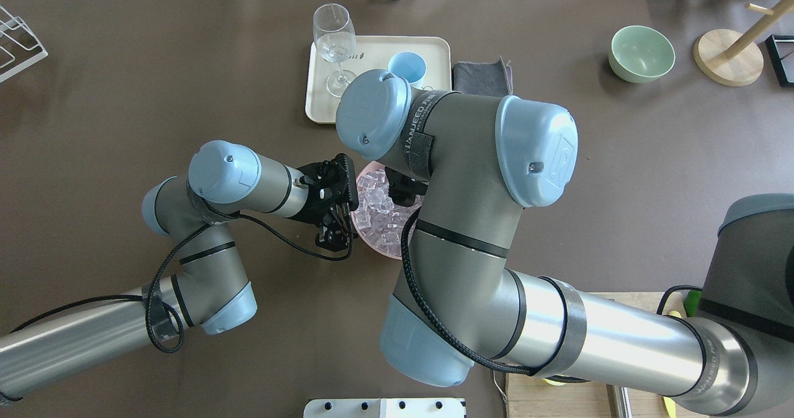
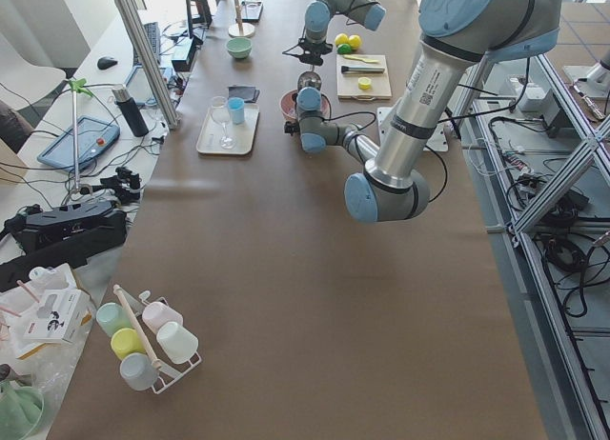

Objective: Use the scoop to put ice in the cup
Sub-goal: 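Lower the scoop into the ice cubes with the right gripper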

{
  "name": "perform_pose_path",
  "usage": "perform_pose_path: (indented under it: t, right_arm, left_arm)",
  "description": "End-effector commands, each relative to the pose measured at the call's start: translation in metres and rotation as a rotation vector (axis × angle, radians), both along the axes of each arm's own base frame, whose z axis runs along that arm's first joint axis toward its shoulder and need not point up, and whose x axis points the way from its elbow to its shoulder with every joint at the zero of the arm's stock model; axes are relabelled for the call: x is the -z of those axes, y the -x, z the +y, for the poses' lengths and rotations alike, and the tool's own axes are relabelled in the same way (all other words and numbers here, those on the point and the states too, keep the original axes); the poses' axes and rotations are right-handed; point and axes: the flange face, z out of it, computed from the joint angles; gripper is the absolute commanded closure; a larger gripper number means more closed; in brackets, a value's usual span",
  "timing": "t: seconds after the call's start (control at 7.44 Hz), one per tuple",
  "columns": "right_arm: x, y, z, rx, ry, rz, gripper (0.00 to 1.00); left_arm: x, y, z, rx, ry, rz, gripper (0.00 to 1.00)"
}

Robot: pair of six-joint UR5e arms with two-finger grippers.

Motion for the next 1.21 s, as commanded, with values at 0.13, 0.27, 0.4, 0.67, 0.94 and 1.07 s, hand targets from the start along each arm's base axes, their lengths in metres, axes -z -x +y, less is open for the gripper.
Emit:
perform_pose_path:
  t: [0.13, 0.27, 0.4, 0.67, 0.94, 1.07]
  right_arm:
    - [-0.001, 0.019, -0.002, 0.016, -0.046, -0.072, 1.0]
    - [-0.005, 0.021, -0.003, 0.016, -0.059, -0.098, 1.0]
    - [-0.009, 0.019, -0.002, 0.016, -0.076, -0.129, 1.0]
    - [-0.028, 0.001, 0.007, 0.02, -0.116, -0.208, 1.0]
    - [-0.04, -0.004, 0.011, 0.018, -0.147, -0.299, 1.0]
    - [-0.044, -0.003, 0.01, 0.008, -0.162, -0.338, 1.0]
  left_arm:
    - [0.0, 0.0, 0.0, -0.001, 0.0, 0.0, 0.01]
    - [0.0, 0.0, 0.0, -0.001, 0.0, 0.0, 0.01]
    - [0.0, 0.0, 0.0, -0.001, 0.0, 0.0, 0.01]
    - [0.0, 0.0, 0.0, -0.001, 0.0, 0.0, 0.01]
    - [0.0, 0.0, 0.0, -0.001, 0.0, 0.0, 0.01]
    - [0.0, 0.0, 0.0, -0.001, 0.0, 0.0, 0.01]
